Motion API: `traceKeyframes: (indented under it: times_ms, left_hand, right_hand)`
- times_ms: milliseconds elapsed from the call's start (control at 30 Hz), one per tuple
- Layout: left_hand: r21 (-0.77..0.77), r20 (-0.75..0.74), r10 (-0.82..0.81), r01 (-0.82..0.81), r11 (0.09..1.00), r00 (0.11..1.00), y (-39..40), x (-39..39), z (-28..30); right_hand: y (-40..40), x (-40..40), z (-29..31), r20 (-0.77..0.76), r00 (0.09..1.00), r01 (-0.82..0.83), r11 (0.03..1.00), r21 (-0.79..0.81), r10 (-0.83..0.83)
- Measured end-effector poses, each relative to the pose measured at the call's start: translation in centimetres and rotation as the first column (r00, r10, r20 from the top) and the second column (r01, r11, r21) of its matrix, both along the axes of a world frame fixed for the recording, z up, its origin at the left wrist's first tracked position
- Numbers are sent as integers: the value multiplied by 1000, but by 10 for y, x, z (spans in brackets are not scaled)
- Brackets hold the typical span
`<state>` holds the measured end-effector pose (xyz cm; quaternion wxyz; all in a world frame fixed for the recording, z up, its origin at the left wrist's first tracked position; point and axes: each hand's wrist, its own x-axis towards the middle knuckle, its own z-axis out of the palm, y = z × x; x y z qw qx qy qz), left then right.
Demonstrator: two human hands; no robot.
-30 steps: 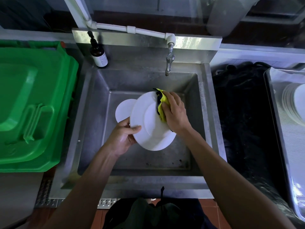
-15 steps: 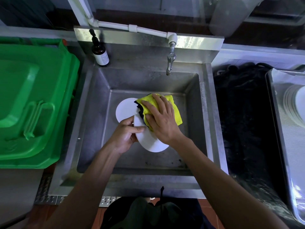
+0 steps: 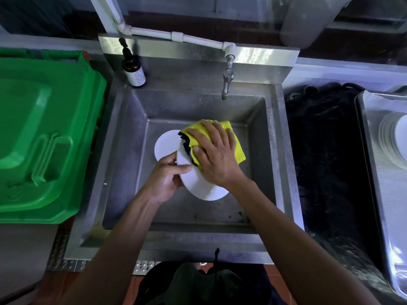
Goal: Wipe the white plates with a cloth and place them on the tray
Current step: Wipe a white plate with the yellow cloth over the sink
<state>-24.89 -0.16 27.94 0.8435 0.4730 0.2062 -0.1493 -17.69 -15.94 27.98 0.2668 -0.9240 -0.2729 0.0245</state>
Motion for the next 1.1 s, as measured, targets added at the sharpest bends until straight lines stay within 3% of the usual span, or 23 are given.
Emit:
traceKeyframes:
  times_ms: [333,633,1100]
  left_hand:
    - [-73,17,140,-138,988,990,-1,-3,-2]
    - [-128,31,257,-251,960,966,-3,5,-3]
    - [-92,-120,416,-427,899,901,-22,18,-1]
  right_hand:
    - [-12,27,-10,-107,982,160,986,42,-155]
    - [-7,-3,-28,-221,956,204,978,34,-192]
    - [22,-51,-21,-274,920,304,951,48,-280]
